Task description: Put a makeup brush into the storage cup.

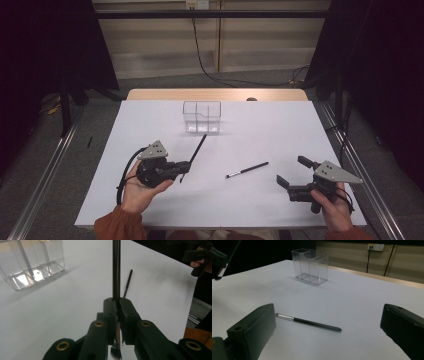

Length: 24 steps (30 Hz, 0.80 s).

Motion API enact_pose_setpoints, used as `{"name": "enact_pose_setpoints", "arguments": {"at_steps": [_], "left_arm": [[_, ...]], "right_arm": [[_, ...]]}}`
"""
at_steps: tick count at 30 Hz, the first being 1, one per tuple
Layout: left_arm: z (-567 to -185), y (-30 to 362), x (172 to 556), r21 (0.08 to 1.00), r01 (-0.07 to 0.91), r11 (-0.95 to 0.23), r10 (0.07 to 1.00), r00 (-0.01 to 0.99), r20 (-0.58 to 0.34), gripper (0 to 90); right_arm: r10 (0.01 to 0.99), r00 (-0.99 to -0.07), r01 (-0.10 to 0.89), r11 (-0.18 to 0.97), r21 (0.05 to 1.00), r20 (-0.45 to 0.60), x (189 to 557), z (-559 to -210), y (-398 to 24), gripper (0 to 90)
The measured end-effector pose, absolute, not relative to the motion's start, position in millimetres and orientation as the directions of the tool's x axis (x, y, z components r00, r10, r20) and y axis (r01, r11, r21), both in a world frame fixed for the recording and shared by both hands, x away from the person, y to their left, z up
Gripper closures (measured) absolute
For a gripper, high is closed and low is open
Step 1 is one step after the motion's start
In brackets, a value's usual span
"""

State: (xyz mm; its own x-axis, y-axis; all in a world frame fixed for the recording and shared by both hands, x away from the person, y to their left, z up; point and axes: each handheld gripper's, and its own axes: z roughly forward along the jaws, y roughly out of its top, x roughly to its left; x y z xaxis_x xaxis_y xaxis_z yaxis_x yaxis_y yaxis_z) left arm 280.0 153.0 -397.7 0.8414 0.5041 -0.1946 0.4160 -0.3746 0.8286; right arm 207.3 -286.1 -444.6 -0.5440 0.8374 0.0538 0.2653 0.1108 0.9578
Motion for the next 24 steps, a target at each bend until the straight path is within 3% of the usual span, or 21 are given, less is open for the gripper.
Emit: {"name": "enact_pose_setpoints", "arguments": {"at_steps": [15,24], "left_arm": [[-383,131,276,0.839,0.353,-0.414,0.393,0.901,-0.184,84.2],[-375,116,275,0.831,0.32,-0.456,0.335,0.926,-0.173,84.2]], "right_arm": [[0.824,-0.564,0.251,0.108,0.962,0.055,205,-442,-284,0.0],[0.779,-0.625,0.215,0.118,0.97,0.044,211,-423,-274,0.0]]}}
